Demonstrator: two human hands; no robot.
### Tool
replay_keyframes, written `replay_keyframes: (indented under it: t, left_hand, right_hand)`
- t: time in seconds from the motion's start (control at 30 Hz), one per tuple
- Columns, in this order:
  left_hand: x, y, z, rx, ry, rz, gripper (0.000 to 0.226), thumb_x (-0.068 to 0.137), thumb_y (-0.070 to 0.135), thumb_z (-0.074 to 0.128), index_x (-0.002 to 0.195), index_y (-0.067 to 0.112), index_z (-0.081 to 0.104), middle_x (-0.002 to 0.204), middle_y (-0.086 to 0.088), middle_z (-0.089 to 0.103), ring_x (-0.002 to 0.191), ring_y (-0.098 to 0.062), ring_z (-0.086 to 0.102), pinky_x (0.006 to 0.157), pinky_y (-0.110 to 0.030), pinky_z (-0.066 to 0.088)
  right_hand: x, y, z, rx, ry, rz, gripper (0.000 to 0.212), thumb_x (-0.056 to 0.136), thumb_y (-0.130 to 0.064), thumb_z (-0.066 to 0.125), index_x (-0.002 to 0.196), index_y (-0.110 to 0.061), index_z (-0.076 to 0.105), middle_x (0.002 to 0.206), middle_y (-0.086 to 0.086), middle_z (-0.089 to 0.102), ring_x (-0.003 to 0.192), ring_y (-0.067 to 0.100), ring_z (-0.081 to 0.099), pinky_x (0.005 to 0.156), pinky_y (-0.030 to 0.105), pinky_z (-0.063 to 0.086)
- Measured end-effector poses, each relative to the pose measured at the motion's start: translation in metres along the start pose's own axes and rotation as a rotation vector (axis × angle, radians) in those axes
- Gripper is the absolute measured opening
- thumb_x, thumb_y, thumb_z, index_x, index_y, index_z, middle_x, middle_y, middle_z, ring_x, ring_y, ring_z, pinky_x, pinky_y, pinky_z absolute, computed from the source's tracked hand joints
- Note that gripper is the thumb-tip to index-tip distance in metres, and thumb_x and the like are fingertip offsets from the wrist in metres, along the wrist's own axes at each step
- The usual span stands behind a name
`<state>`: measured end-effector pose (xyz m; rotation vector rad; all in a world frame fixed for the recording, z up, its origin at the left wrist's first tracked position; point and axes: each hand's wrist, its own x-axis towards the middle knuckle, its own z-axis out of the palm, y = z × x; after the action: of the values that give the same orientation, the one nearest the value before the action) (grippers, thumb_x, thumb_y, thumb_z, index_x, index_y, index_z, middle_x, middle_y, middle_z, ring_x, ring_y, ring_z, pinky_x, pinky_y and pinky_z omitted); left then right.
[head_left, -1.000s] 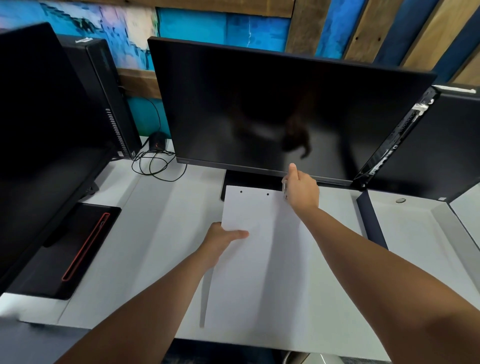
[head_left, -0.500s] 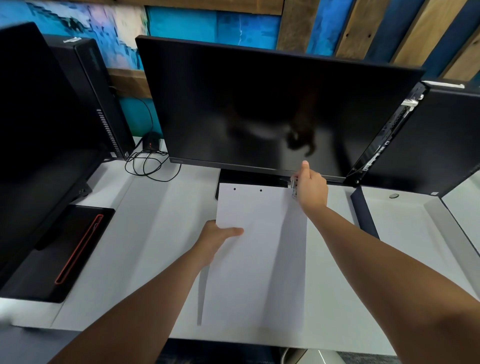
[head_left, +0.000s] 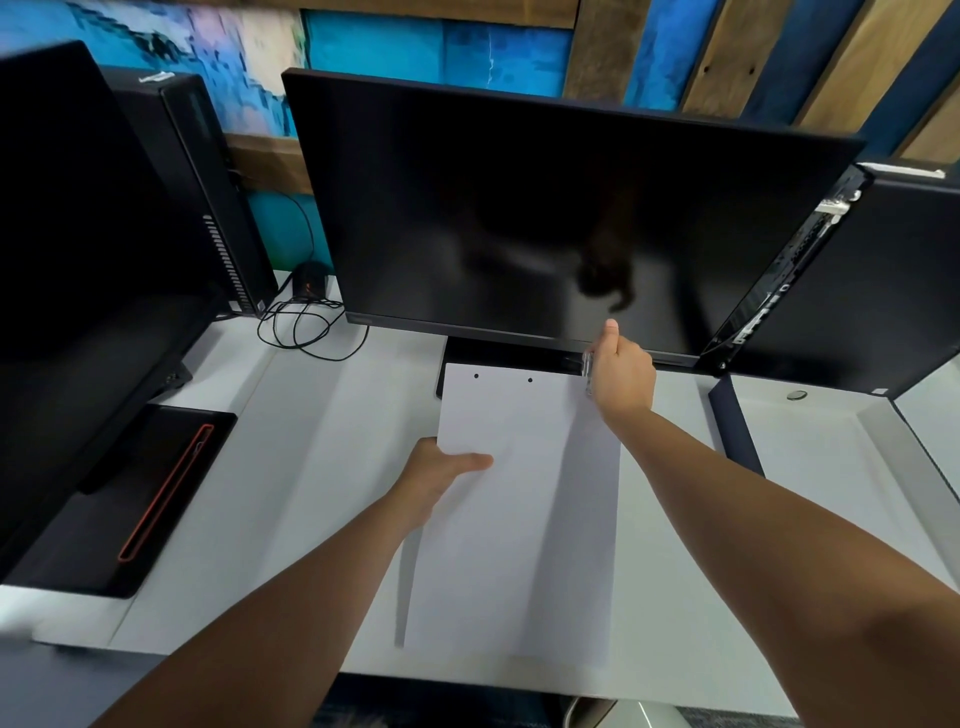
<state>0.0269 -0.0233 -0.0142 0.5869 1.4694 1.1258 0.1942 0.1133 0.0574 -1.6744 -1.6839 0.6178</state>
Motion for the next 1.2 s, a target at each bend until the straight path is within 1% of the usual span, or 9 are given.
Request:
replay_keyframes:
  t: [0.13,0.33,0.5,0.67,0.77,0.93,1.0,1.1,1.2]
  left_hand:
    - [0.001,-0.001,-0.001,-0.001,0.003,0.003,0.02,0.073,0.005,0.078,0.085,0.019,0.071,0.083,0.005,0.074,0.079,-0.013,0.07,0.068,-0.025,0.052]
    - [0.004,-0.002,-0.001,0.016,-0.002,0.002,0.021,0.072,0.006,0.079,0.087,0.018,0.072,0.088,0.001,0.075,0.085,-0.019,0.07,0.074,-0.028,0.054]
    - [0.005,-0.005,-0.003,0.02,-0.007,-0.005,0.02,0.071,0.007,0.08,0.087,0.017,0.072,0.087,0.002,0.075,0.084,-0.017,0.071,0.078,-0.029,0.054]
    - [0.005,-0.006,-0.004,0.011,-0.007,-0.006,0.02,0.072,0.005,0.079,0.086,0.017,0.072,0.082,0.005,0.075,0.079,-0.014,0.07,0.069,-0.025,0.053]
    - [0.005,-0.008,-0.006,0.007,-0.003,-0.007,0.02,0.072,0.004,0.079,0.086,0.016,0.072,0.082,0.004,0.075,0.078,-0.014,0.07,0.067,-0.024,0.053]
    - [0.007,-0.011,-0.012,0.0,0.015,-0.012,0.022,0.071,0.007,0.08,0.09,0.016,0.072,0.094,-0.002,0.074,0.09,-0.022,0.07,0.084,-0.033,0.053]
    - [0.008,-0.011,-0.012,-0.002,0.02,-0.006,0.022,0.071,0.007,0.08,0.09,0.016,0.072,0.094,-0.002,0.074,0.089,-0.021,0.07,0.079,-0.031,0.053]
    - [0.007,-0.009,-0.013,-0.014,0.007,0.002,0.024,0.072,0.006,0.079,0.094,0.014,0.072,0.096,-0.003,0.074,0.09,-0.02,0.07,0.076,-0.029,0.053]
    - [0.01,-0.009,-0.016,-0.014,-0.002,0.009,0.026,0.072,0.006,0.079,0.095,0.013,0.072,0.099,-0.005,0.074,0.094,-0.023,0.07,0.083,-0.032,0.053]
  right_hand:
    - [0.001,0.001,0.003,-0.003,0.026,-0.002,0.057,0.104,-0.028,0.017,0.062,-0.01,0.052,0.073,0.011,0.056,0.073,0.025,0.051,0.071,0.03,0.036]
    - [0.006,0.01,0.012,-0.021,0.06,0.044,0.061,0.103,-0.032,0.017,0.083,0.004,0.063,0.084,0.019,0.065,0.075,0.027,0.055,0.07,0.031,0.039]
    - [0.007,0.013,0.011,0.075,-0.01,0.107,0.058,0.1,-0.037,0.025,0.066,-0.005,0.058,0.079,0.016,0.064,0.081,0.032,0.059,0.077,0.037,0.046]
    - [0.005,0.014,0.007,0.173,-0.094,0.156,0.052,0.098,-0.042,0.036,0.068,-0.006,0.059,0.067,0.006,0.059,0.064,0.021,0.054,0.068,0.03,0.042]
    - [0.008,0.017,0.006,0.194,-0.088,0.18,0.054,0.097,-0.044,0.035,0.08,-0.003,0.065,0.082,0.013,0.066,0.076,0.027,0.057,0.073,0.035,0.045]
    - [0.012,0.023,-0.005,0.214,-0.065,0.216,0.049,0.098,-0.041,0.035,0.091,-0.003,0.063,0.088,0.012,0.059,0.082,0.028,0.054,0.075,0.032,0.041]
    - [0.012,0.027,-0.011,0.25,-0.086,0.248,0.043,0.097,-0.041,0.037,0.093,-0.006,0.062,0.092,0.01,0.058,0.083,0.027,0.055,0.07,0.032,0.046]
    - [0.01,0.042,-0.02,0.302,-0.177,0.338,0.029,0.089,-0.036,0.042,0.088,-0.013,0.059,0.095,0.009,0.055,0.08,0.027,0.055,0.053,0.03,0.051]
    - [0.0,0.062,-0.028,0.212,-0.297,0.417,0.025,0.084,-0.031,0.045,0.093,-0.009,0.054,0.088,0.01,0.051,0.073,0.027,0.053,0.052,0.03,0.052]
